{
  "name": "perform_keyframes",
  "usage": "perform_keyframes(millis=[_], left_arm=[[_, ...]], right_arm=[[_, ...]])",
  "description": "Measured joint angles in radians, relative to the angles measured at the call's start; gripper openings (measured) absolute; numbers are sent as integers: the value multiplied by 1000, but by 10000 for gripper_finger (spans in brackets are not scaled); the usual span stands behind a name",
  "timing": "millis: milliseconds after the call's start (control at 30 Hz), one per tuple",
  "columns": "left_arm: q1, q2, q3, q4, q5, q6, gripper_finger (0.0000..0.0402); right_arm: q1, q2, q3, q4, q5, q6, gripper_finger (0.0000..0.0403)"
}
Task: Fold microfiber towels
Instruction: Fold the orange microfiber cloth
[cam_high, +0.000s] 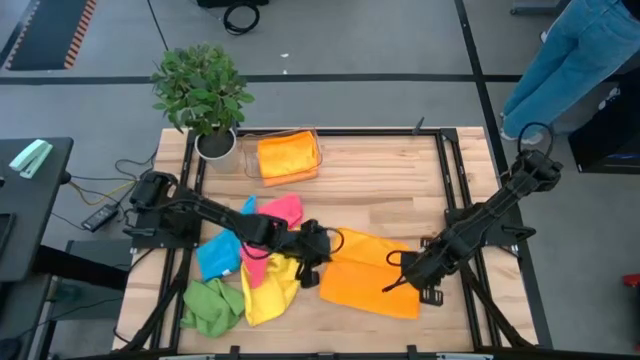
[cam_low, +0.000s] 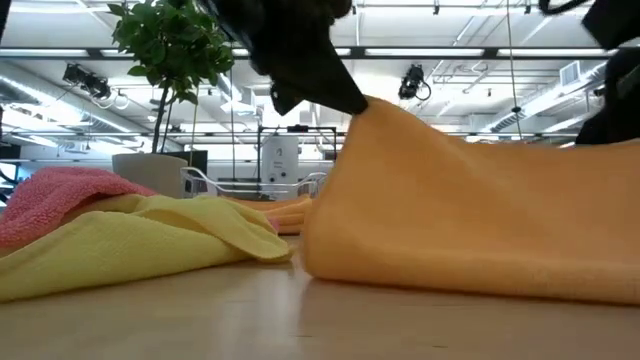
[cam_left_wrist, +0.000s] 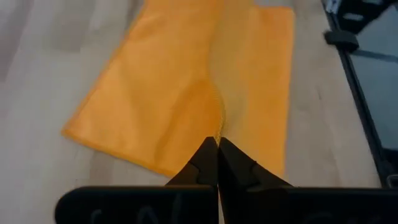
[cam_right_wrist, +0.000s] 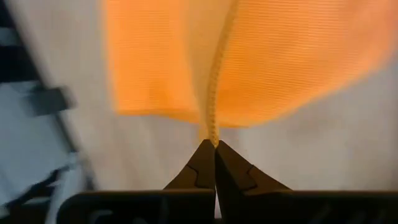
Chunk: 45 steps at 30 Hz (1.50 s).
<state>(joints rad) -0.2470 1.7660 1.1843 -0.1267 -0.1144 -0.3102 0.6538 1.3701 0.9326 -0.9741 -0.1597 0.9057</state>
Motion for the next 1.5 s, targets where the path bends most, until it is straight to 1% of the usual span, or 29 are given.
perform_keyframes(millis=[100,167,267,333,400,500,567,633,700,733,833,900,933,967,1000,1033,1100,1133,1167,1200,1267,1333,1433,1500], left_arm=[[65,-10,25,-6,-6,59,3],[106,-34,71,-7,-13,134,2],[166,-70,170,-11,-4,250,2],[210,-76,254,-28,2,324,3],[259,-77,349,-69,-2,391,3],[328,-78,504,-113,-12,490,2],[370,-76,591,-137,-9,527,3],[409,-72,672,-166,-4,542,3],[443,-72,742,-181,10,550,2],[457,-72,773,-193,22,549,2],[488,-74,842,-271,50,509,3],[489,-74,854,-344,75,478,3],[486,-74,854,-389,93,466,3],[479,-73,854,-453,112,435,2],[469,-72,847,-524,147,388,2],[453,-74,826,-579,201,340,2],[395,-77,736,-671,332,267,3],[349,-76,675,-702,378,247,3],[297,-72,606,-713,401,229,2],[245,-67,535,-705,410,209,2],[143,-66,380,-625,415,177,2],[56,-71,222,-433,411,115,4],[-28,-67,-10,-99,366,-45,4],[-65,-68,-139,133,339,-181,3]], right_arm=[[-53,-40,21,-85,72,-31,3],[-91,-88,63,-137,140,-67,3],[-154,-167,147,-261,279,-151,3],[-198,-220,217,-338,391,-247,3],[-245,-265,289,-390,519,-389,3],[-334,-314,403,-410,708,-647,3],[-409,-333,492,-406,807,-835,3],[-484,-333,587,-408,873,-1024,3],[-548,-329,679,-404,892,-1176,3],[-574,-323,722,-401,891,-1227,3],[-630,-313,812,-403,857,-1299,3],[-640,-313,831,-409,793,-1287,3],[-640,-313,830,-423,745,-1252,3],[-638,-312,823,-443,671,-1191,3],[-638,-312,807,-469,562,-1107,3],[-638,-313,779,-491,424,-1022,3],[-628,-314,682,-507,111,-844,3],[-605,-317,619,-495,-7,-764,3],[-564,-318,549,-472,-93,-684,3],[-508,-320,475,-446,-134,-607,3],[-390,-329,322,-366,-139,-491,3],[-278,-327,172,-225,-151,-399,3],[-130,-302,-40,84,-193,-217,3],[-48,-281,-146,321,-202,-90,3]])
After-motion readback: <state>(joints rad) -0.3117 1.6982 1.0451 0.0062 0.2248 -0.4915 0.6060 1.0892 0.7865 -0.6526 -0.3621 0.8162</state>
